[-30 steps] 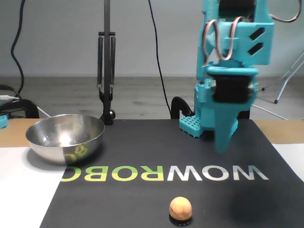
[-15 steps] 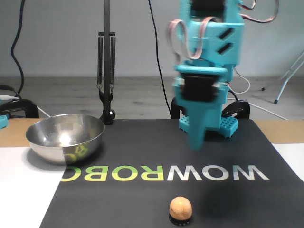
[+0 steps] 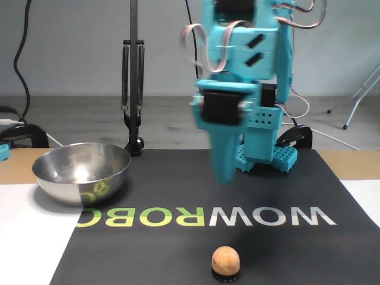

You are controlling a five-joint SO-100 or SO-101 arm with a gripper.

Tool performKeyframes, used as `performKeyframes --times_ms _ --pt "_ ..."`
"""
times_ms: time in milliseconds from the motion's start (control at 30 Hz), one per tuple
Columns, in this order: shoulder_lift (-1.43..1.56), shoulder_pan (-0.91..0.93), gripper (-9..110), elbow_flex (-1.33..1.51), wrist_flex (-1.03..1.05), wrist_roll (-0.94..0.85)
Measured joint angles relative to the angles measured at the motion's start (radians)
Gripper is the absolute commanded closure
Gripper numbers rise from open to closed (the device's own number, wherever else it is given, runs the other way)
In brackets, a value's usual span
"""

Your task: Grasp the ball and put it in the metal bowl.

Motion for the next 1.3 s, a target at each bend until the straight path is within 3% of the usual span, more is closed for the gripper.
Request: performKeyframes --times_ms 1300 --pt "-0.245 0.021 101 -0.112 -0.077 -0.006"
